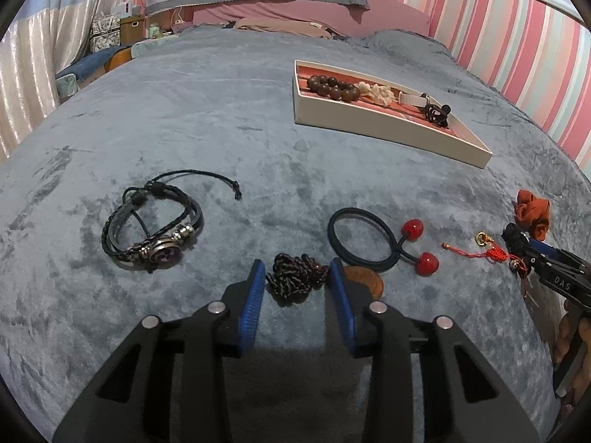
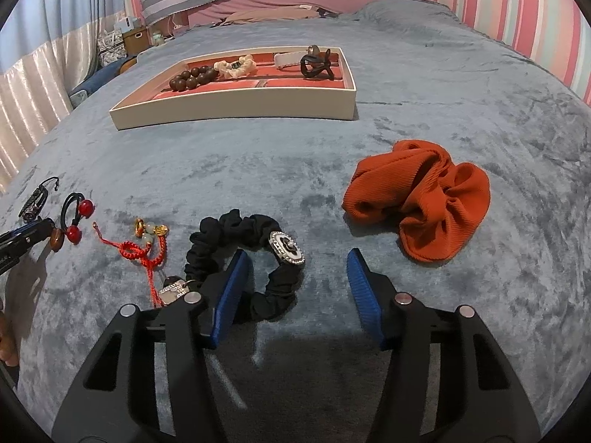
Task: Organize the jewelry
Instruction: 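Grasp the brown bead strand with the left tool while the right tool grasps the black buckle scrunchie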
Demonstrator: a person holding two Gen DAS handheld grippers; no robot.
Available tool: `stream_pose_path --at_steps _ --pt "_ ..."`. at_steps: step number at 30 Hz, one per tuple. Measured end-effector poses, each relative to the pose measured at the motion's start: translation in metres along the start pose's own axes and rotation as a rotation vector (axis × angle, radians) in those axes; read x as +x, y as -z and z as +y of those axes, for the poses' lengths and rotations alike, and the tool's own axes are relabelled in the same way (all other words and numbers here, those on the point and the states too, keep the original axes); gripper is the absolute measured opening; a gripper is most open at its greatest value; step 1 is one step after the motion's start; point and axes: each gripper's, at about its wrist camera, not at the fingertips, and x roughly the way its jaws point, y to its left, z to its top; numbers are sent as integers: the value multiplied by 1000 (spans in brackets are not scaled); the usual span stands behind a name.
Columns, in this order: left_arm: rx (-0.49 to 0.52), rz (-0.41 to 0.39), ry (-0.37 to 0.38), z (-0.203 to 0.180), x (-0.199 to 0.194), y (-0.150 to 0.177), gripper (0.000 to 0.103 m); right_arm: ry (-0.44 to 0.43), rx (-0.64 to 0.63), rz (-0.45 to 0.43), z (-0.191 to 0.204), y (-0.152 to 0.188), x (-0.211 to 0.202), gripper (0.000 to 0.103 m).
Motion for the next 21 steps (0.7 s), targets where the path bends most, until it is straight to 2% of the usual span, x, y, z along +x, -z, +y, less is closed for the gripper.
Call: stream_pose_path --at_steps 5,12,16,18,21 --pt "12 -1 12 -3 2 -2 33 -9 -12 -3 2 0 0 46" --pt "17 -2 24 -4 3 -3 29 -31 -24 -8 4 1 -2 28" --pt "20 -8 29 -5 2 -3 25 -39 -24 -10 4 1 -3 23" --pt "20 -14 34 -5 0 -3 23 -47 -19 -12 3 1 -3 18" --pt "22 -20 37 -4 -3 -2 21 -56 -14 -13 1 1 -4 17"
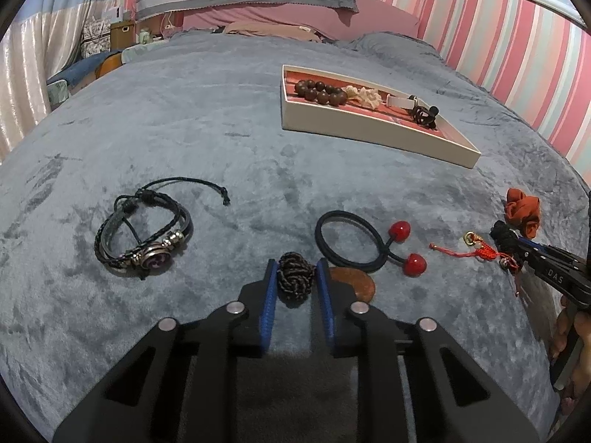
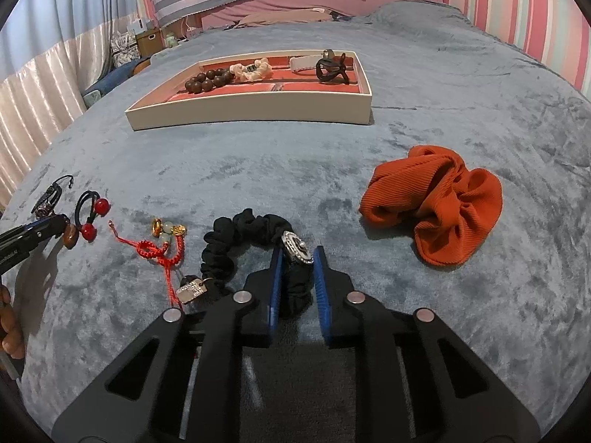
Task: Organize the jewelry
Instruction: 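Grasp the brown bead strand with the left tool while the right tool grasps the black buckle scrunchie, then carry the bead strand and black scrunchie into the tray and open both tools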
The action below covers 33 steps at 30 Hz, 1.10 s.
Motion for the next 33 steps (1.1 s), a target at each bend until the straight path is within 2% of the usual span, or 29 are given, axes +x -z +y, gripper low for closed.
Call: stream_pose_path --at_steps 12,19,26,33 --pt "11 -53 -6 -3 -16 -1 19 -12 -25 -54 5 -2 -13 14" --pt "61 -106 -5 -18 -36 -5 19 -20 -24 -96 8 -10 -25 14" --pt "74 -148 -7 -28 -45 -30 19 -28 -44 -146 17 -32 -34 14" --pt "87 -189 -9 -37 -41 -76 19 -25 -54 -197 20 -73 -37 14"
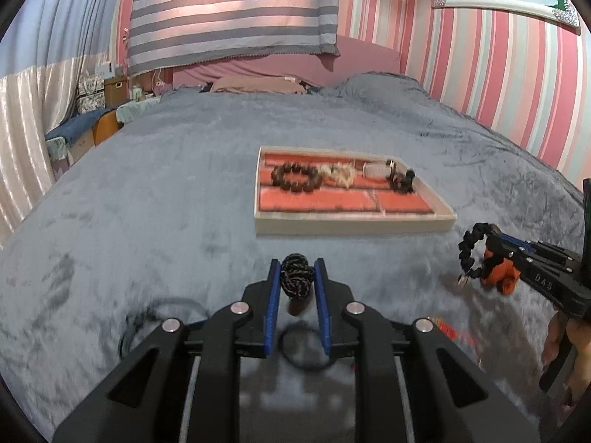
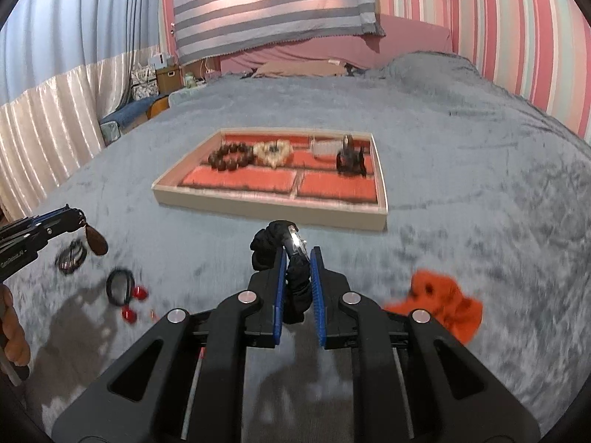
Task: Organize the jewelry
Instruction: 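Carry the bead strand and black scrunchie into the tray and open both tools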
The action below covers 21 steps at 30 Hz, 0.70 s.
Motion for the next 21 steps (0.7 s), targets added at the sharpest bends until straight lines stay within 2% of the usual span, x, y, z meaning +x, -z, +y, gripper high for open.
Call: stream_pose_path --at_steps 8,12,16,21 --pt "26 -21 -16 -13 39 -62 19 26 14 -47 -7 -63 27 14" --pt "23 -20 -18 -23 67 -87 19 44 35 -41 -13 -87 51 14" --pt "18 1 -12 -30 102 -105 19 64 61 -15 -22 -104 82 14" --pt "-9 75 -2 -33 158 -116 19 84 88 34 -31 -114 125 14"
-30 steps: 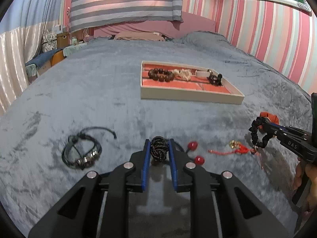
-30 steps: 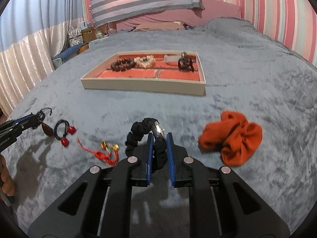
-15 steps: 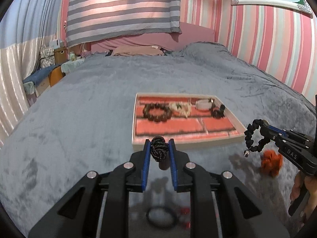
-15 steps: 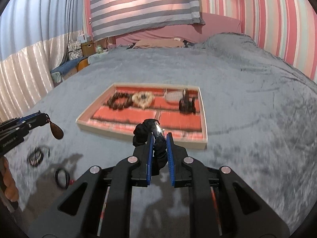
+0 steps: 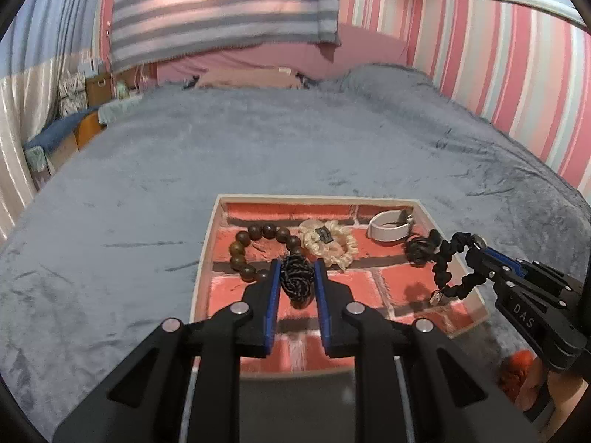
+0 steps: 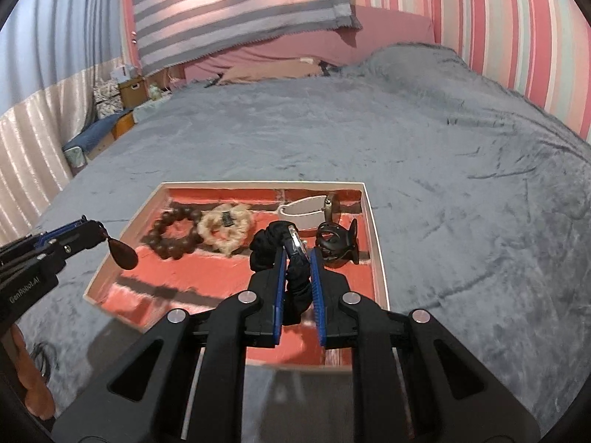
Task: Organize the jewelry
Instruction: 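Carry the bead strand and black scrunchie into the tray and open both tools, then withdraw both tools from the tray toward the braided bracelet and red charm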
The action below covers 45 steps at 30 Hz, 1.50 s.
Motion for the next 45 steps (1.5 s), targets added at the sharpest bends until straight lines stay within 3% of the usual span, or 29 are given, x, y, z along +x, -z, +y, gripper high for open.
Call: stream_pose_path --at_steps 7,14,28,30,31,33,36,40,41,45 --pt "-20 101 -37 11 64 7 19 34 9 64 -4 -1 52 14" --pt "-22 151 -99 24 99 5 19 54 12 121 -9 3 87 14" --pt "8 169 -126 24 113 3 25 81 12 208 -7 12 119 16" --pt "7 158 -125 23 107 2 34 80 11 208 -8 11 116 30" --pt "5 145 -125 23 102 2 48 73 10 204 -8 9 113 34" --pt "2 115 -122 21 88 1 64 66 4 187 -9 7 103 51" --pt "1 96 -87 19 65 0 65 36 11 166 -14 3 82 66" --pt "19 68 -89 16 28 1 87 34 -9 117 -21 1 45 91" --pt "20 55 -89 17 17 1 88 38 -21 98 -23 2 31 96" --pt "25 39 -64 20 -24 8 91 46 -36 46 -29 8 -12 99"
